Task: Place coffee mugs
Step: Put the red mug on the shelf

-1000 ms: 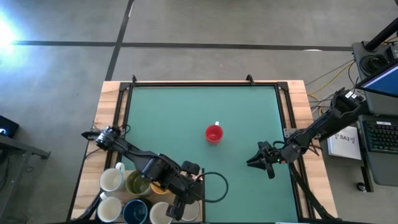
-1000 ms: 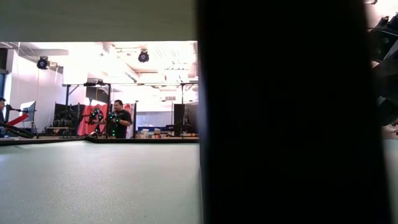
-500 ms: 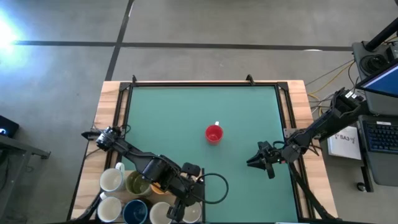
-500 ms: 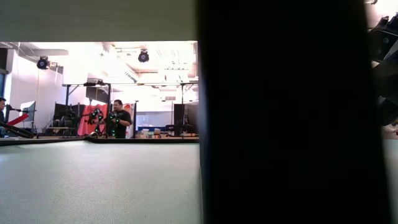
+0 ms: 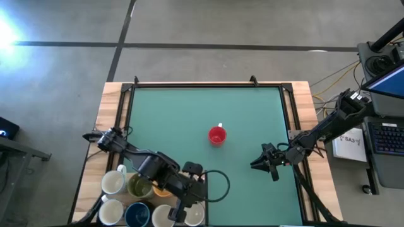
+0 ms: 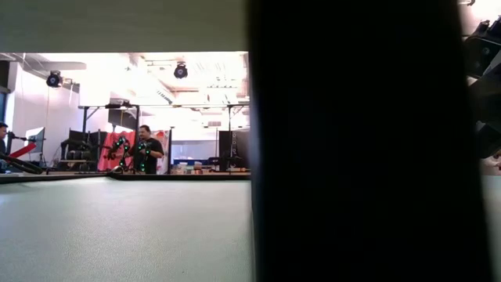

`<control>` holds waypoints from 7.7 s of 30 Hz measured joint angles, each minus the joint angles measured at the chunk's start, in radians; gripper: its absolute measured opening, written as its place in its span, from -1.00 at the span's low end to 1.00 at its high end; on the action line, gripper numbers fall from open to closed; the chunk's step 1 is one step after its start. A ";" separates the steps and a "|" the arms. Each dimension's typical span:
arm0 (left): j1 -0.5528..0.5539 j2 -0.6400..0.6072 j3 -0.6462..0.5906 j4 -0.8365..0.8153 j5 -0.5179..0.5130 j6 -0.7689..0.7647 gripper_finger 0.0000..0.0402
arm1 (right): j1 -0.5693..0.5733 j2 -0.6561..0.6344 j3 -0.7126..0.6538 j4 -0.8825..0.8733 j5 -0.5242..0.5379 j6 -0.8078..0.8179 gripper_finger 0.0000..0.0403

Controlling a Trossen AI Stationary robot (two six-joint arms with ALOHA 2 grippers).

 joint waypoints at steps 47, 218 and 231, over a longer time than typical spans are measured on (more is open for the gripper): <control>0.590 0.311 -0.013 -0.146 -0.299 -0.315 -0.19 | 0.000 0.000 0.000 0.000 0.000 0.000 -0.66; 0.108 0.007 -0.118 -0.283 -0.064 -0.560 -0.91 | 0.000 0.000 0.000 0.000 0.000 0.000 -0.66; 0.108 0.007 -0.113 -0.278 -0.063 -0.580 -0.69 | 0.000 0.000 0.000 0.000 0.000 0.000 -0.66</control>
